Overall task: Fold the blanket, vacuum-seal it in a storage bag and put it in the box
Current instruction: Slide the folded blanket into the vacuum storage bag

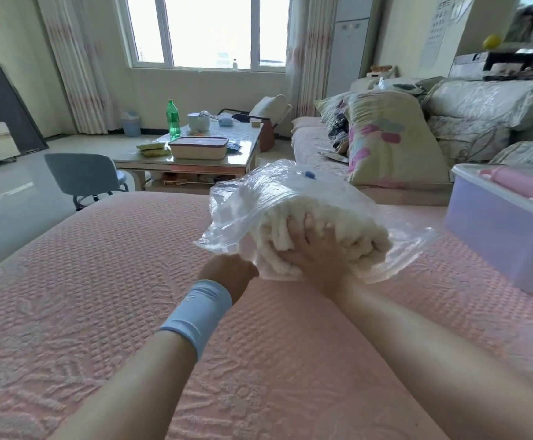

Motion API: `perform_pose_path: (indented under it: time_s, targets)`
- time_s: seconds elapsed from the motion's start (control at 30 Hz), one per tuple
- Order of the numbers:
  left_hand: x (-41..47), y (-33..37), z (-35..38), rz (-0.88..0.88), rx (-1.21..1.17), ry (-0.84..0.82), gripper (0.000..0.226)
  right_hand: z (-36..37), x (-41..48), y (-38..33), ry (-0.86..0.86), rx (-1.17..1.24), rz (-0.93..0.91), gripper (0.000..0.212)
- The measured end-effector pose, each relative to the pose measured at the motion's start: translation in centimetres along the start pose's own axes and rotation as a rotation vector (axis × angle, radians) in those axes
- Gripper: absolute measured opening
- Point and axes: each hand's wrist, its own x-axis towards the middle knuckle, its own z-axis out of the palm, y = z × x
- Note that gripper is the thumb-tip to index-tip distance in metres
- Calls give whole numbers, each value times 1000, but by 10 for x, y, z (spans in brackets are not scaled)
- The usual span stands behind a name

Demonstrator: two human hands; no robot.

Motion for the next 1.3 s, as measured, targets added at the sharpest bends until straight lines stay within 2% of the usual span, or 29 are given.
perform_pose_path:
  time_s: [0.07, 0.13, 0.2, 0.23, 0.3, 0.37, 0.43, 0.5, 0.57, 0.6, 0.63, 0.67, 0.7, 0.77, 0.8, 0.87, 0.93, 1.0, 1.1, 1.2, 1.3]
  targets:
    - [-12, -17, -7, 14, 7, 17, 37, 5, -2, 12, -60, -27, -39, 46]
    - [-25, -27, -10, 24, 21, 20, 33, 1, -10, 20, -218, 37, -57, 48]
    - [-34, -25, -11, 37, -11, -51, 29, -8, -22, 25, -451, 237, -35, 47]
    - [-35, -21, -12, 30, -53, -104, 29, -7, -27, 27, -569, 418, -34, 48]
    - [-35, -9, -17, 12, -155, -217, 33, -8, -31, 30, -560, 608, 2, 57]
    - [-35, 2, -29, 10, -237, -300, 49, -25, -35, 25, -332, 445, -61, 59]
    - [-35, 10, -50, -1, -279, -255, 50, -35, -38, 21, -102, 336, -168, 60]
    - [-36, 10, -74, -11, -321, 46, 32, -46, -32, 17, 162, 396, -132, 53]
    - [-34, 4, -94, -25, -365, 559, 33, -58, -15, 16, 309, 519, 77, 47]
    - [-33, 0, -99, -41, -441, 804, 30, -63, -6, 16, 315, 572, 213, 49]
    - [-31, -5, -102, -59, -546, 952, 22, -67, 1, 17, 228, 608, 333, 57]
    - [-27, -9, -98, -80, -648, 965, 13, -68, 4, 17, 85, 643, 398, 67]
    - [-23, -12, -89, -119, -701, 863, 18, -66, 5, 17, -73, 689, 406, 74]
    - [-16, -13, -55, -159, -692, 444, 57, -52, -2, 15, -387, 758, 281, 77]
    - [-16, -12, -39, -166, -670, 232, 73, -44, -8, 13, -499, 709, 183, 74]
    - [-18, -10, -8, -138, -606, -147, 93, -30, -21, 7, -604, 581, 34, 67]
    - [-20, -8, 18, -80, -472, -357, 102, -25, -28, 0, -586, 557, 21, 66]
    - [-20, -8, 30, -52, -318, -396, 105, -26, -31, -7, -572, 566, 43, 68]
    - [-22, -7, 33, -78, -146, -350, 115, -27, -41, -13, -599, 538, 57, 77]
    - [-23, -9, 34, -121, -177, -388, 121, -28, -52, -17, -666, 514, 77, 90]
    - [-24, -10, 35, -104, -166, -471, 112, -31, -52, -23, -673, 456, 75, 111]
